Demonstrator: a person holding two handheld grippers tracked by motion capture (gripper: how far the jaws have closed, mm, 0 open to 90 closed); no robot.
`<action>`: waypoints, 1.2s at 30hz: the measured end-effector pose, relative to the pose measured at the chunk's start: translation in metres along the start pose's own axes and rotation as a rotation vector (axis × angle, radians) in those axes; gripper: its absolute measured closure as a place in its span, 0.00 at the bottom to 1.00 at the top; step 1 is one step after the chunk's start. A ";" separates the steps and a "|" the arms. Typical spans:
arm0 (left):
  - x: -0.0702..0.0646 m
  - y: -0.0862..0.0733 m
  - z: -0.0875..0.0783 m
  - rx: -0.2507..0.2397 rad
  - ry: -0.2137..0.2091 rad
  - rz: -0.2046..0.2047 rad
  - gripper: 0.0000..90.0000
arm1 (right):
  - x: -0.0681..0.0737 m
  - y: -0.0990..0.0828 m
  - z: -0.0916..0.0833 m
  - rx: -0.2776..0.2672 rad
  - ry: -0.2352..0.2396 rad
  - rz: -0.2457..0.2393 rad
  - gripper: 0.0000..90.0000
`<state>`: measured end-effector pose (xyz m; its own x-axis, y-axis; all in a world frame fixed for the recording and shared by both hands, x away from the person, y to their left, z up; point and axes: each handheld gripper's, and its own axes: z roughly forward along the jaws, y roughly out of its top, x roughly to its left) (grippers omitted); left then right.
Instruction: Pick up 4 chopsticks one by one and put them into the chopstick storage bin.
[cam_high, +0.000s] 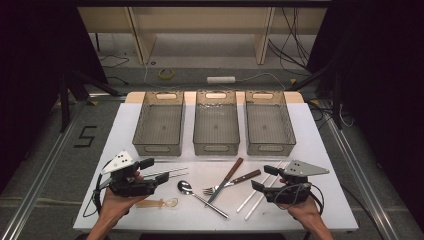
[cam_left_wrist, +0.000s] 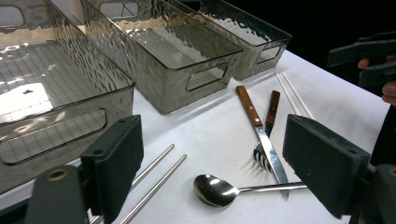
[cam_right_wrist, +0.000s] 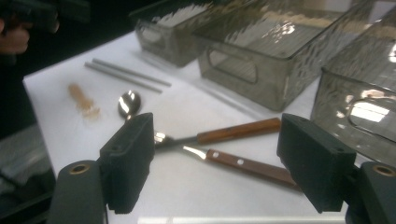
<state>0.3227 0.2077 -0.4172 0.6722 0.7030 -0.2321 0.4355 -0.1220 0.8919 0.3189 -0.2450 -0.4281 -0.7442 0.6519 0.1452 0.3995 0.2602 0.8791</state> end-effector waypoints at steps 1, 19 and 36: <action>0.000 0.000 0.000 -0.001 0.000 -0.001 0.22 | 0.000 0.001 0.000 0.012 -0.001 -0.016 0.32; -0.001 0.000 0.001 0.001 -0.004 0.002 0.22 | -0.004 0.013 0.013 0.479 0.160 -0.369 0.42; -0.001 0.000 0.000 0.000 -0.005 0.004 0.22 | 0.000 0.012 0.043 0.752 0.192 -0.605 0.55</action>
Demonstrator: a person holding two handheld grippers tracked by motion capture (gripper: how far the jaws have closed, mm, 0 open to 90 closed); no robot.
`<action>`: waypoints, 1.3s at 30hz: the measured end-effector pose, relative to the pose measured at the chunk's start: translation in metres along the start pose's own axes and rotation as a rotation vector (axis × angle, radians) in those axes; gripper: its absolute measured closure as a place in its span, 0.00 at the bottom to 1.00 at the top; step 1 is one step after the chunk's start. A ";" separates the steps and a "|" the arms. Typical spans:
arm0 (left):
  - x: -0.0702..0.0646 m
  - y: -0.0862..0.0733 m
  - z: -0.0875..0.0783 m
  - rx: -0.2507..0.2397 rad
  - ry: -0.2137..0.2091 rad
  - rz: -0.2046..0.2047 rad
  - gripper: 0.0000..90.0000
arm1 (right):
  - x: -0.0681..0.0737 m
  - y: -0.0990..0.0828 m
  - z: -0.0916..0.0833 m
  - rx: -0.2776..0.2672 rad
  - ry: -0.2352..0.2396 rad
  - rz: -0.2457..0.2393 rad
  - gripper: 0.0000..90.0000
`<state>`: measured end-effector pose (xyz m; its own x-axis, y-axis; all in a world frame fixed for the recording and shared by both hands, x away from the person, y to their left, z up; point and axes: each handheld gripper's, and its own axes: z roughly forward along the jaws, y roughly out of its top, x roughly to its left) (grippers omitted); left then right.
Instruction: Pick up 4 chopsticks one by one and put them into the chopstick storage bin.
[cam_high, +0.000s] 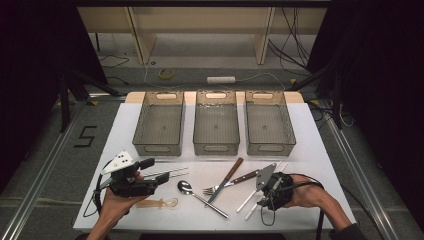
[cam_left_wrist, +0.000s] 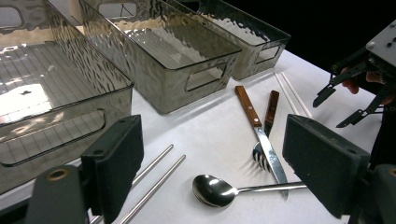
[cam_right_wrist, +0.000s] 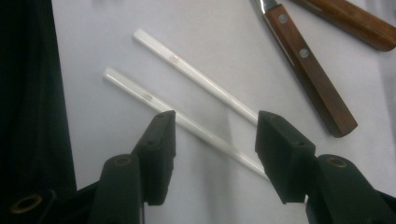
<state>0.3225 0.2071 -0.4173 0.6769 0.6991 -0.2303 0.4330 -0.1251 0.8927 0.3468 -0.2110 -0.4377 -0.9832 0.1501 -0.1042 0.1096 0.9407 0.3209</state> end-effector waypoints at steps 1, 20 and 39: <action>0.000 0.000 0.000 0.000 0.000 0.000 0.22 | 0.000 0.000 0.001 0.007 0.000 -0.002 0.56; 0.000 0.000 0.001 0.003 0.001 0.002 0.22 | -0.019 -0.006 0.010 0.118 0.003 -0.072 0.60; -0.001 -0.001 0.002 0.010 -0.008 0.005 0.22 | -0.033 -0.005 0.016 0.183 0.050 -0.129 0.65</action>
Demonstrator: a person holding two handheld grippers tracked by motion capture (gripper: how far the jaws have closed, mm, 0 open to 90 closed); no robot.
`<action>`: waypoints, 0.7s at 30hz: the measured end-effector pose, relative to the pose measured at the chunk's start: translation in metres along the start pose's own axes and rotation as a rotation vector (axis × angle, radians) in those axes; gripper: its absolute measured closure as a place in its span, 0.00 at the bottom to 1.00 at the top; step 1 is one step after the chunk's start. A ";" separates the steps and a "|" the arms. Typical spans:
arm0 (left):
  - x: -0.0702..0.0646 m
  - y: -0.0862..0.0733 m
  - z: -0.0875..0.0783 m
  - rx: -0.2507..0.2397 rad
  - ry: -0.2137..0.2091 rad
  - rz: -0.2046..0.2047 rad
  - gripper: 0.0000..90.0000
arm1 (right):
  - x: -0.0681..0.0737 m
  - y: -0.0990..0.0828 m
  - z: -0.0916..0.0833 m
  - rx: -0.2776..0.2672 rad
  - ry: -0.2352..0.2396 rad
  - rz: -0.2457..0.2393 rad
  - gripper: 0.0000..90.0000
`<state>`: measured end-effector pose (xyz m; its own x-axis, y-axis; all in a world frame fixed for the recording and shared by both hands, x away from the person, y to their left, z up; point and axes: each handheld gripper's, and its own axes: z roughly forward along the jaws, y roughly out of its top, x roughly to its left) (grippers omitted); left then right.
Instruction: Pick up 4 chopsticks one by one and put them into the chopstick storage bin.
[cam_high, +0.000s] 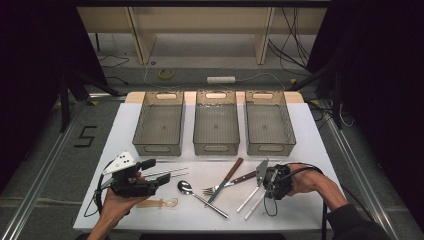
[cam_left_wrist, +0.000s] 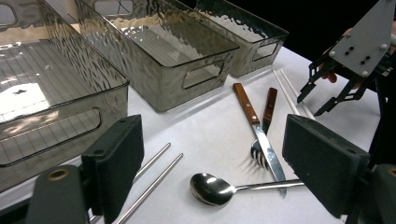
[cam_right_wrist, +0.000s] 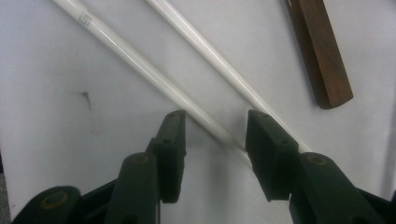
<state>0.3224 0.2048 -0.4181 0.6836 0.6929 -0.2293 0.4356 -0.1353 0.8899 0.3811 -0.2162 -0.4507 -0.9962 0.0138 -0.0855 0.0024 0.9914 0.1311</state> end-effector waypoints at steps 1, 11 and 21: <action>0.000 0.000 0.000 0.000 0.001 -0.001 0.22 | -0.001 0.000 0.002 0.006 0.000 -0.010 0.65; 0.000 0.000 0.000 0.000 0.000 0.001 0.23 | -0.002 0.002 0.002 0.030 0.034 -0.029 0.73; -0.001 0.000 0.001 0.002 0.002 0.005 0.23 | -0.001 0.001 0.002 0.025 0.048 -0.052 0.79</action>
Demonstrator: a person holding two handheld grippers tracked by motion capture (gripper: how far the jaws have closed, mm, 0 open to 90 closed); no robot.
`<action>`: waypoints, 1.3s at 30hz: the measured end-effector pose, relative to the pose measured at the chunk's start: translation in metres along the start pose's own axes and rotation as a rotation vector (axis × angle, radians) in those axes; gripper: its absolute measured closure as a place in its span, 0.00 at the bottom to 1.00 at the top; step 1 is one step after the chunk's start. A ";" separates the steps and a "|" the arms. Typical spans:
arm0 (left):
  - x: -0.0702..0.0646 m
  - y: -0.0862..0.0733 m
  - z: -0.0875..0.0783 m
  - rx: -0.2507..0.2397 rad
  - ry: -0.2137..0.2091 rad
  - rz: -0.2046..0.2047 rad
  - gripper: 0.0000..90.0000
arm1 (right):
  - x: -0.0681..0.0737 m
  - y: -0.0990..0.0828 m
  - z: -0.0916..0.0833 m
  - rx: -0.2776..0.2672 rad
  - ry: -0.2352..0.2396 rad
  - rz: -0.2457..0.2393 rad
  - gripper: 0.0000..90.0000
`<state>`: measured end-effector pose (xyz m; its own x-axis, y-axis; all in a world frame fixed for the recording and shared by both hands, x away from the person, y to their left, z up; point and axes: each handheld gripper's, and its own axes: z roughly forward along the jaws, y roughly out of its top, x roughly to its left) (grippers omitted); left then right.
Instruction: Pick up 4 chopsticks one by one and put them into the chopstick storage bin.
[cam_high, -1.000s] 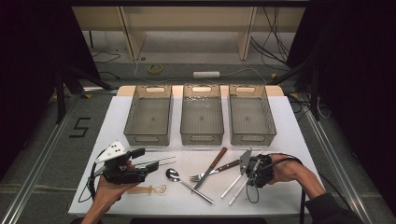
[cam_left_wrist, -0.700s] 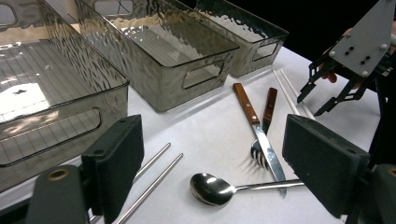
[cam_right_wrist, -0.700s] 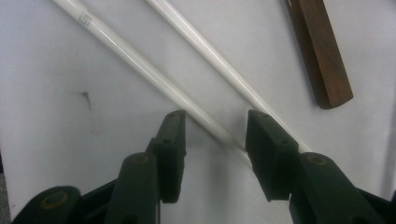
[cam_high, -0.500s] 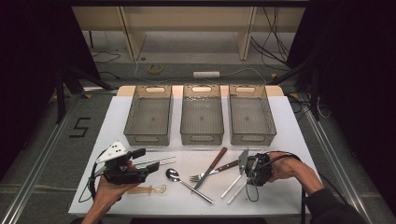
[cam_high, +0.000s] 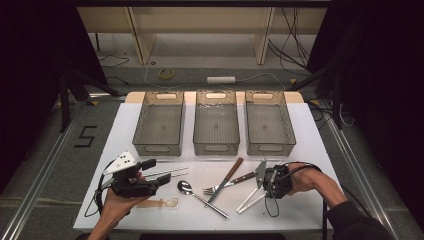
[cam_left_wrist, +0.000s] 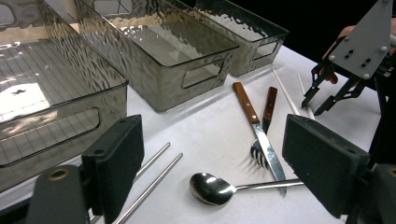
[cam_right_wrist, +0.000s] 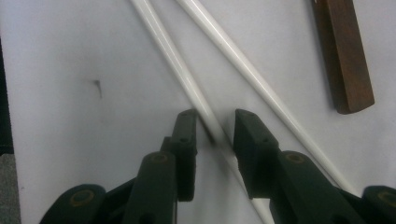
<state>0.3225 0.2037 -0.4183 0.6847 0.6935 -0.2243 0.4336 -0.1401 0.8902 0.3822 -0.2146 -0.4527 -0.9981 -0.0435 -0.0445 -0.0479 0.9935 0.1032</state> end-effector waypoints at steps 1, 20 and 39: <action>0.000 0.000 0.000 0.000 0.000 -0.001 0.23 | 0.000 0.000 0.000 0.000 0.000 0.000 0.79; -0.001 0.000 0.001 0.004 -0.004 0.005 0.23 | 0.003 -0.001 0.000 -0.006 0.018 -0.052 0.90; -0.004 0.001 0.004 0.017 -0.007 0.020 0.23 | 0.007 -0.007 -0.013 -0.059 0.046 -0.060 0.95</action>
<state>0.3225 0.1986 -0.4183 0.6978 0.6851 -0.2092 0.4294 -0.1663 0.8876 0.3755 -0.2234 -0.4411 -0.9941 -0.1086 -0.0072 -0.1084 0.9811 0.1600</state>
